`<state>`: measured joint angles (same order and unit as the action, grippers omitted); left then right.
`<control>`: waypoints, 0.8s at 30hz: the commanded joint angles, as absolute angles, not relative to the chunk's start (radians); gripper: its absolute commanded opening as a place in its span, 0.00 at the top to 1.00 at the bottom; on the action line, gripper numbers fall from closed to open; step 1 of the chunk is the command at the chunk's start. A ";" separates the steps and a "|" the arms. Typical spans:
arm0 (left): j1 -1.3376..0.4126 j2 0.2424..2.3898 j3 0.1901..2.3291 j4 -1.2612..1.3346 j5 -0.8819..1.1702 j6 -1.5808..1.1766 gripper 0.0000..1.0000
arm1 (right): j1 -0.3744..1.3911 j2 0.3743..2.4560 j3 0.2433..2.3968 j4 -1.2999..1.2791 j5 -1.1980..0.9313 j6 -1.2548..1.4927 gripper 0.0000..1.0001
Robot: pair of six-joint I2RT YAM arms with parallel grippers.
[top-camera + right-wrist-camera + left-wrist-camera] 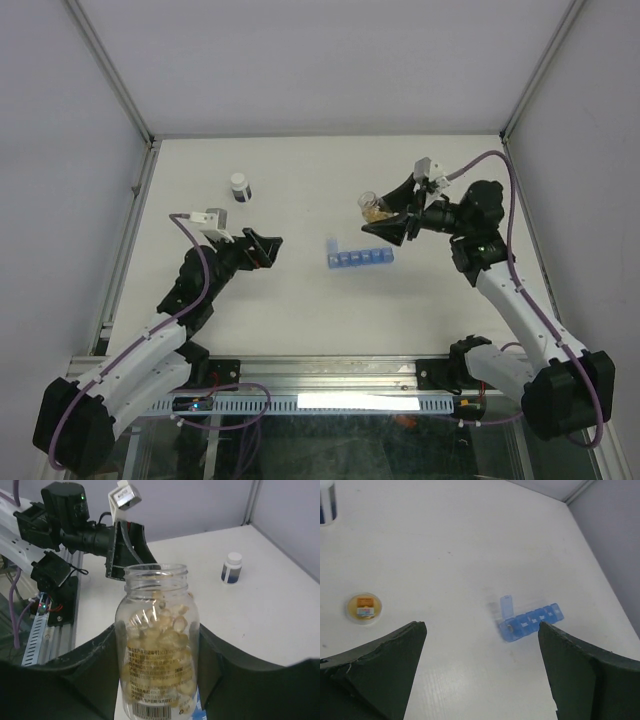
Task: Sort the pills into containers
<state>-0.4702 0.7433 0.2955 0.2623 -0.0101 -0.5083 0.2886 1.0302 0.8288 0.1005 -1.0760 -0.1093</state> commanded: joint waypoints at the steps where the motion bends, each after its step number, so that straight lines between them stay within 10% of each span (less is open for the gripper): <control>1: -0.465 0.820 0.383 0.130 -0.171 -0.501 0.01 | 0.254 1.043 0.685 1.130 -1.091 0.745 1.00; 24: -0.402 1.614 0.913 -0.332 -0.431 -0.422 0.22 | 0.219 0.934 0.575 0.793 -1.112 0.420 1.00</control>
<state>-0.4118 1.5620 0.8299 -0.2798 -0.4191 -0.4717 0.2256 0.9333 0.5655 0.7738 -1.1049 0.4351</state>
